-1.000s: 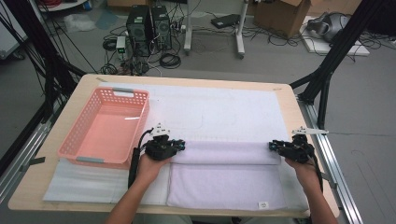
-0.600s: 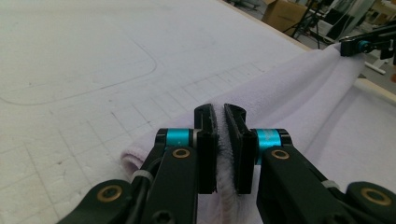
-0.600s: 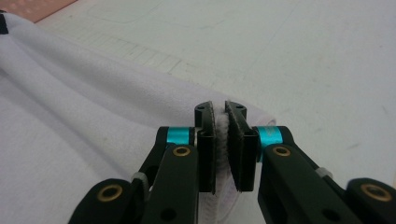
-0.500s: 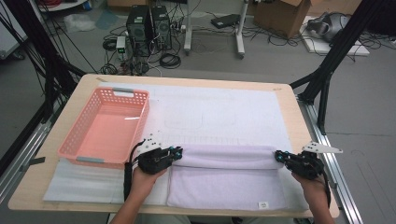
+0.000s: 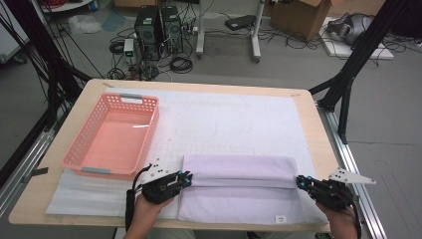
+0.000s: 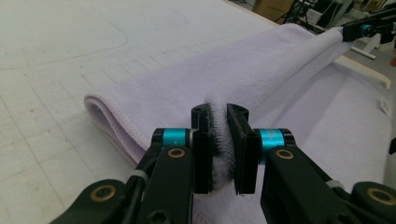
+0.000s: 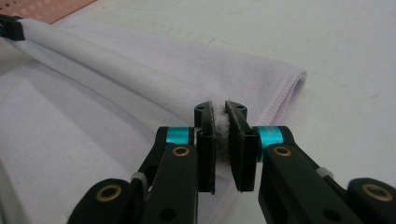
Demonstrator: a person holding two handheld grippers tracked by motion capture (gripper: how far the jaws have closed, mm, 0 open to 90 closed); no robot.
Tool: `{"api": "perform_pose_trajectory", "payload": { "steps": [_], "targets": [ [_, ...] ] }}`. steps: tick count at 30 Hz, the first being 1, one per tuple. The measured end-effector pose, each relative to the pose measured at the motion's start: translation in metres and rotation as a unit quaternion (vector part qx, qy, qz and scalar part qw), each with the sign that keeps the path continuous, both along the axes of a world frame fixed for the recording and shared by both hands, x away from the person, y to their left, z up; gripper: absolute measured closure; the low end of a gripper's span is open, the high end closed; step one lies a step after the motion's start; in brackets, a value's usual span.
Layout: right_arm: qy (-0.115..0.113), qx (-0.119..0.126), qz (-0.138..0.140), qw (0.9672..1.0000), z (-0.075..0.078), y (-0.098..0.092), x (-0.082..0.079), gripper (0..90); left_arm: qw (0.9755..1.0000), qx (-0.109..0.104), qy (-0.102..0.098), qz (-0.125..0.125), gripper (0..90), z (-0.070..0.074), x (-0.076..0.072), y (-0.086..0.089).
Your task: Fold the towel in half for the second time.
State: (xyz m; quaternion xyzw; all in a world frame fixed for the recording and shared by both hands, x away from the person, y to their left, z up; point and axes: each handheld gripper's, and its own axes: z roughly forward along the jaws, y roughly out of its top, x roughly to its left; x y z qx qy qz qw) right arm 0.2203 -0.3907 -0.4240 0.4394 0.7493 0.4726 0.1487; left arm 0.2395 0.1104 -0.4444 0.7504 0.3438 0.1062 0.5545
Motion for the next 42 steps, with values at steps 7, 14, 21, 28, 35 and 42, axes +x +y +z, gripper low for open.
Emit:
{"api": "perform_pose_trajectory", "payload": {
  "steps": [7,14,21,28,35,42],
  "targets": [
    [0.004,0.004,-0.01,0.9999,0.001,-0.006,-0.017,60.3,0.9995,-0.023,0.017,0.011,43.4,0.002,-0.005,0.009],
    [-0.033,0.044,-0.029,0.9981,0.014,-0.005,-0.004,61.0,0.9983,-0.032,0.002,0.048,39.6,0.007,0.011,0.009],
    [-0.002,-0.032,-0.013,0.9994,-0.005,0.022,0.033,68.4,0.9971,0.003,0.023,0.073,39.9,-0.001,0.037,0.004],
    [0.007,-0.072,-0.013,0.9973,-0.013,0.028,0.064,73.2,0.995,0.025,0.032,0.091,39.3,-0.004,0.057,-0.001],
    [0.017,-0.116,-0.027,0.9927,-0.021,0.021,0.081,80.4,0.9917,0.038,0.061,0.106,39.1,-0.007,0.074,-0.004],
    [0.008,-0.068,-0.054,0.9962,-0.012,0.011,0.08,52.9,0.9898,0.075,0.089,0.082,38.9,-0.009,0.081,-0.016]
  ]
}}
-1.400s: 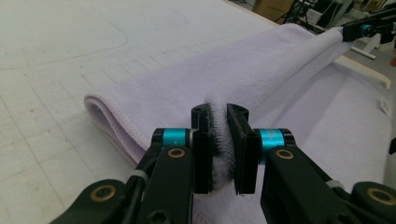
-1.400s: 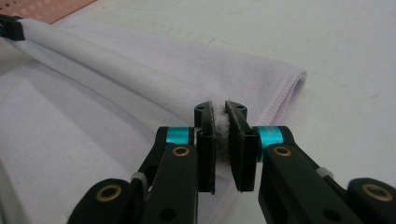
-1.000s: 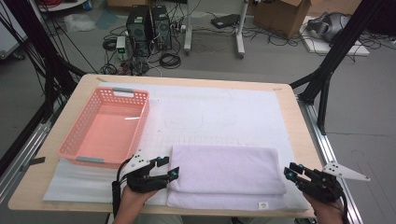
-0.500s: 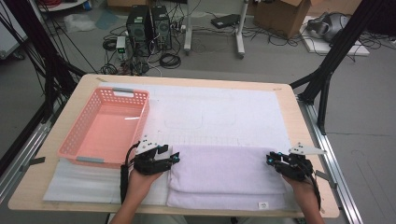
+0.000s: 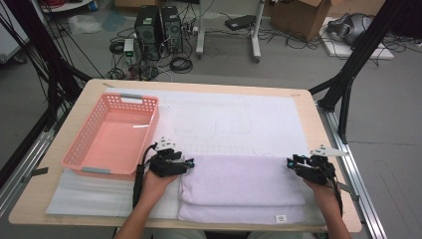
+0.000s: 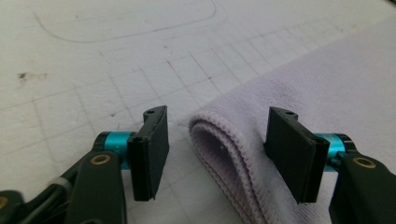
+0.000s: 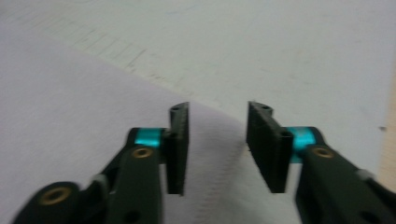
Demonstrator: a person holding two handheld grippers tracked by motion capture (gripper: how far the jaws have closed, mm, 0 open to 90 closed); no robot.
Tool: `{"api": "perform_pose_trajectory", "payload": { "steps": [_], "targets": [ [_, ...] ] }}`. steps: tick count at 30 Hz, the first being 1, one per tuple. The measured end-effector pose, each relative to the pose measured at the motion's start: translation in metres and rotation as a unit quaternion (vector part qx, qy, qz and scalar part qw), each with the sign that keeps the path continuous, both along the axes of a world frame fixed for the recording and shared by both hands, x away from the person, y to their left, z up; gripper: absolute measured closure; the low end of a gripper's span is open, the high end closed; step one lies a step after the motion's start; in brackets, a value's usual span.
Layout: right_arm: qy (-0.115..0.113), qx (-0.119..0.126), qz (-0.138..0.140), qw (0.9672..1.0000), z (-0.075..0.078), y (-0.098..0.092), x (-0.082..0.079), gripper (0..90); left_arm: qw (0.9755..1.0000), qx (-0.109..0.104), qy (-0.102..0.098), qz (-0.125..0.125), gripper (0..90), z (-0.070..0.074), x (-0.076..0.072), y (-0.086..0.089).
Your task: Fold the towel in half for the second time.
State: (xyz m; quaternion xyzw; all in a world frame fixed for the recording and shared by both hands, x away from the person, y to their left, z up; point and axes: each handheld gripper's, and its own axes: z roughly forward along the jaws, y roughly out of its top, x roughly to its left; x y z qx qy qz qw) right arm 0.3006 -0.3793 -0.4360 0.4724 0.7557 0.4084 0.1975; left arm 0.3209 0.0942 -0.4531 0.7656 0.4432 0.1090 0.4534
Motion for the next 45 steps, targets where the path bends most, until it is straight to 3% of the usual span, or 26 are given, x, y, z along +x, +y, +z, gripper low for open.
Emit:
{"api": "perform_pose_trajectory", "payload": {
  "steps": [3,5,7,9,10,13,14,15,16,18,20,22,25,28,35,37,39,41,45],
  "targets": [
    [0.023,-0.023,-0.022,0.9992,-0.008,-0.004,0.005,41.9,0.9994,0.032,-0.013,-0.003,39.6,0.001,-0.002,-0.008],
    [0.033,-0.012,-0.017,0.9993,-0.013,-0.005,0.006,41.1,0.9983,0.052,-0.024,-0.009,41.5,0.001,-0.005,-0.013],
    [0.037,-0.006,-0.012,0.9992,-0.013,-0.005,0.007,41.8,0.9982,0.052,-0.026,-0.018,50.8,0.001,-0.006,-0.014],
    [0.04,-0.002,0.003,0.9992,-0.014,-0.004,0.007,48.3,0.9984,0.04,-0.02,-0.033,66.9,0.001,-0.007,-0.017],
    [0.04,-0.002,0.009,0.9992,-0.014,-0.004,0.007,50.4,0.9986,0.038,-0.019,-0.032,69.9,0.001,-0.007,-0.017],
    [0.046,0.007,0.025,0.9986,-0.014,-0.004,0.008,58.4,0.9996,0.008,0.003,-0.026,74.4,0.0,-0.005,-0.013],
    [0.05,0.015,0.033,0.9981,-0.014,-0.006,0.009,63.7,0.9996,0.004,0.005,-0.026,75.3,0.0,-0.004,-0.012],
    [0.057,0.025,0.04,0.9972,-0.014,-0.008,0.009,77.0,0.9997,0.003,0.004,-0.024,76.3,0.0,-0.005,-0.011],
    [0.059,0.033,0.047,0.9966,-0.014,-0.009,0.009,78.7,0.9998,0.002,0.003,-0.021,76.8,0.001,-0.005,-0.011],
    [0.056,0.03,0.048,0.9968,-0.013,-0.009,0.009,82.2,0.9999,-0.001,-0.011,-0.013,77.6,0.003,-0.005,-0.008],
    [0.045,0.032,0.045,0.9974,-0.011,-0.011,0.009,83.3,0.9995,-0.023,-0.022,-0.003,78.1,0.01,-0.003,-0.002],
    [0.027,0.049,0.038,0.9977,-0.005,-0.014,0.009,83.6,0.9983,-0.035,-0.047,0.005,78.3,0.017,-0.002,-0.001],
    [-0.008,0.045,0.03,0.9985,0.005,-0.015,0.014,83.6,0.9975,-0.043,-0.056,0.01,78.4,0.024,0.011,-0.002],
    [-0.021,0.04,0.018,0.9988,0.011,-0.015,0.026,83.6,0.9971,-0.047,-0.058,0.016,78.3,0.033,0.028,-0.004],
    [-0.021,0.045,-0.004,0.9987,0.02,-0.012,0.062,83.5,0.997,-0.04,-0.06,0.028,78.2,0.04,0.072,-0.006],
    [-0.017,0.041,-0.01,0.999,0.02,-0.01,0.072,83.5,0.9972,-0.037,-0.057,0.032,78.2,0.039,0.079,-0.006],
    [-0.014,0.037,-0.014,0.9991,0.02,-0.009,0.081,83.4,0.9959,-0.042,-0.07,0.04,78.3,0.037,0.085,-0.006],
    [-0.008,0.037,-0.018,0.9991,0.019,-0.007,0.088,83.5,0.9956,-0.042,-0.07,0.046,78.3,0.034,0.088,-0.005],
    [-0.009,0.03,-0.026,0.9992,0.019,-0.003,0.098,84.7,0.9965,-0.036,-0.048,0.058,78.3,0.023,0.095,-0.003]
  ]
}}
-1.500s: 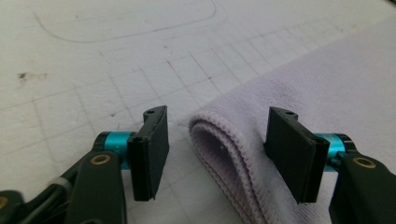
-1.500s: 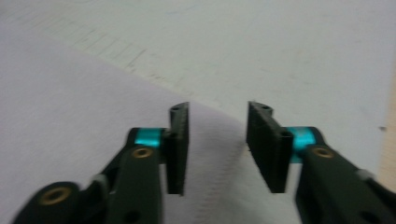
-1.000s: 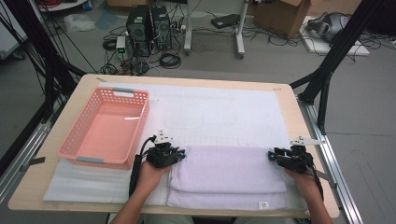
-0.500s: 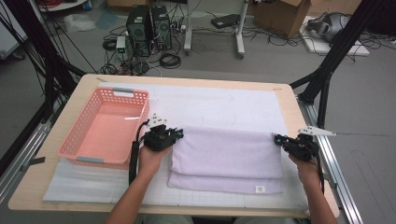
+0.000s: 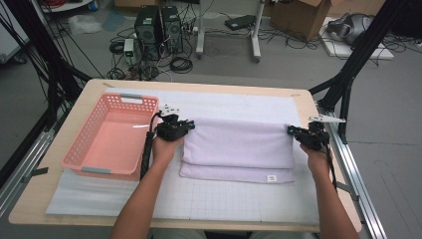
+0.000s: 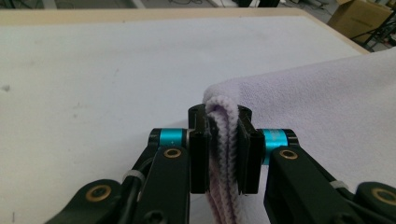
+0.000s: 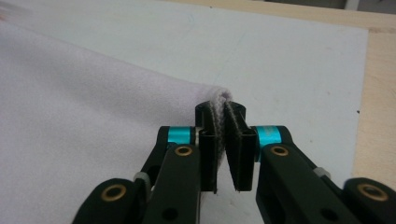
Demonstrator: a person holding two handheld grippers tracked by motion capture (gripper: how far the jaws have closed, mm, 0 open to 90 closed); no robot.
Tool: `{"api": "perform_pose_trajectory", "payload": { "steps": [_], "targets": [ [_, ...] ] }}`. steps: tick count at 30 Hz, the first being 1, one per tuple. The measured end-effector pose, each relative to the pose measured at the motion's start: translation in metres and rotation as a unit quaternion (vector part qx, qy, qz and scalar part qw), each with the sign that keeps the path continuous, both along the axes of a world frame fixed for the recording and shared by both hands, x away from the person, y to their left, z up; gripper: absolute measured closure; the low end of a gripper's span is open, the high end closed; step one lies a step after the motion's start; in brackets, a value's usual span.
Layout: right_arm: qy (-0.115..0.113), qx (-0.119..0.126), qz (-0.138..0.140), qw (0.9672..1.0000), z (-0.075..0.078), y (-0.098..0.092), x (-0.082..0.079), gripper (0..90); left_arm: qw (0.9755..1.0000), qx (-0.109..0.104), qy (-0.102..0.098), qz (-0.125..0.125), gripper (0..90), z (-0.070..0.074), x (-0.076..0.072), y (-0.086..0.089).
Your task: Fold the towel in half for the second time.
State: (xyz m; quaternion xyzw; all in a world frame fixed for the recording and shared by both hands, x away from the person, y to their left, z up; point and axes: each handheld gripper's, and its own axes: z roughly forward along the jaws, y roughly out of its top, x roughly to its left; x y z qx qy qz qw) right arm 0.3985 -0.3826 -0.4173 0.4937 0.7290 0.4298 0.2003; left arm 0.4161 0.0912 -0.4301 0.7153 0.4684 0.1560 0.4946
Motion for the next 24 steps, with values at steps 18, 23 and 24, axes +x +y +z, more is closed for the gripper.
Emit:
{"api": "perform_pose_trajectory", "payload": {
  "steps": [18,23,24],
  "targets": [
    [0.01,0.005,-0.019,0.9998,0.009,-0.001,-0.019,53.5,0.9992,-0.006,0.005,-0.04,38.6,0.004,-0.027,-0.002],
    [0.007,0.01,-0.01,0.9999,0.012,-0.008,-0.036,54.4,0.9987,-0.013,-0.018,-0.046,38.2,0.007,-0.041,-0.002],
    [0.006,0.009,-0.009,0.9999,0.012,-0.009,-0.039,54.7,0.9987,-0.013,-0.018,-0.046,38.0,0.005,-0.044,-0.001]
  ]
}}
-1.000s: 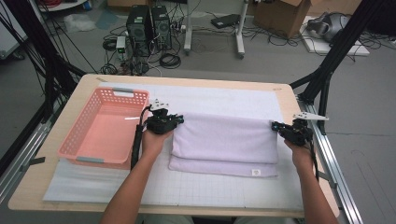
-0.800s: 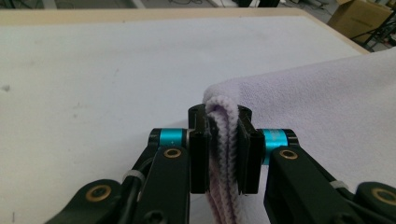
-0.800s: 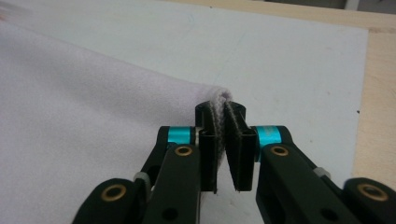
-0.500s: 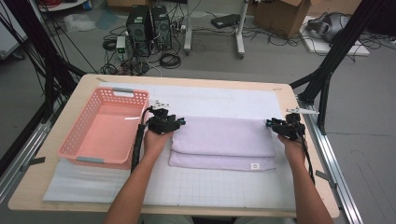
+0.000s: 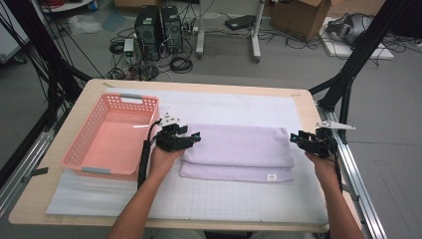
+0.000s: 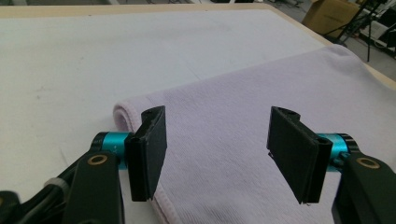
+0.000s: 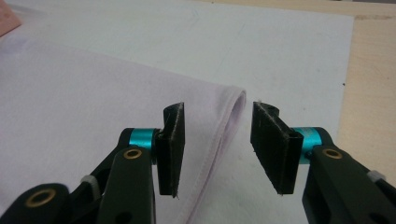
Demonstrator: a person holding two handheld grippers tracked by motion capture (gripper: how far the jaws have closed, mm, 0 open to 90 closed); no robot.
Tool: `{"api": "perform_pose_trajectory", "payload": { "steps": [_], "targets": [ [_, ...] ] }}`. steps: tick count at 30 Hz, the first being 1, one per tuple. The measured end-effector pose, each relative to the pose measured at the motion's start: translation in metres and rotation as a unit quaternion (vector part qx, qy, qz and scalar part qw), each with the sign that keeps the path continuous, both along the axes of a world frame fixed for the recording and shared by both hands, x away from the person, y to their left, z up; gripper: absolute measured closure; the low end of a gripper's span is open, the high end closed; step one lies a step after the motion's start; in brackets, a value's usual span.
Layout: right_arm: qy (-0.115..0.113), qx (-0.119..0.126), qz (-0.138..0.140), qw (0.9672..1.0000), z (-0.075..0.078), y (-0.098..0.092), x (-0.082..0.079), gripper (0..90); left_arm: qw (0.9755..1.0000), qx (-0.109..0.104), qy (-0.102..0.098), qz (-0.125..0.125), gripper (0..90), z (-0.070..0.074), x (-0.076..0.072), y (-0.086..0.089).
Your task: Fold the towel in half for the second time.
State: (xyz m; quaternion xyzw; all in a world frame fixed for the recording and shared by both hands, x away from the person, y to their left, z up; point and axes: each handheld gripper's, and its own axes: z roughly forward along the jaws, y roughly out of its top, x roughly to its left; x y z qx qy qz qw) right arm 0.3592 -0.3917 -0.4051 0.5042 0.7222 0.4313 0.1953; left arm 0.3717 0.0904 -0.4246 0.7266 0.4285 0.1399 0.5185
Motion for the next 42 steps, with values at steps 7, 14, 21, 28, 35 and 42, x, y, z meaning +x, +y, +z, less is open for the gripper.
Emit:
{"api": "perform_pose_trajectory", "payload": {
  "steps": [7,14,21,28,35,42],
  "targets": [
    [0.001,0.01,0.012,0.9999,-0.007,-0.006,-0.031,54.8,0.9997,0.009,0.022,-0.002,35.8,-0.012,-0.021,0.011],
    [0.025,0.015,0.02,0.9994,-0.026,-0.005,-0.052,56.3,0.9983,0.034,0.047,0.007,57.6,-0.016,-0.037,0.014],
    [0.044,0.015,0.033,0.9984,-0.029,-0.001,-0.059,60.0,0.9971,0.031,0.07,0.002,75.8,-0.024,-0.048,0.016],
    [0.073,0.005,0.051,0.9961,-0.039,0.008,-0.055,83.9,0.998,0.023,0.059,-0.006,86.8,-0.026,-0.055,0.017],
    [0.046,0.023,0.052,0.9973,-0.027,0.004,-0.067,86.0,0.9988,-0.017,0.045,-0.01,87.0,-0.021,-0.065,0.028],
    [0.038,0.032,0.061,0.9969,-0.023,0.003,-0.087,85.9,0.9986,-0.036,0.039,-0.007,87.0,-0.018,-0.081,0.037]
  ]
}}
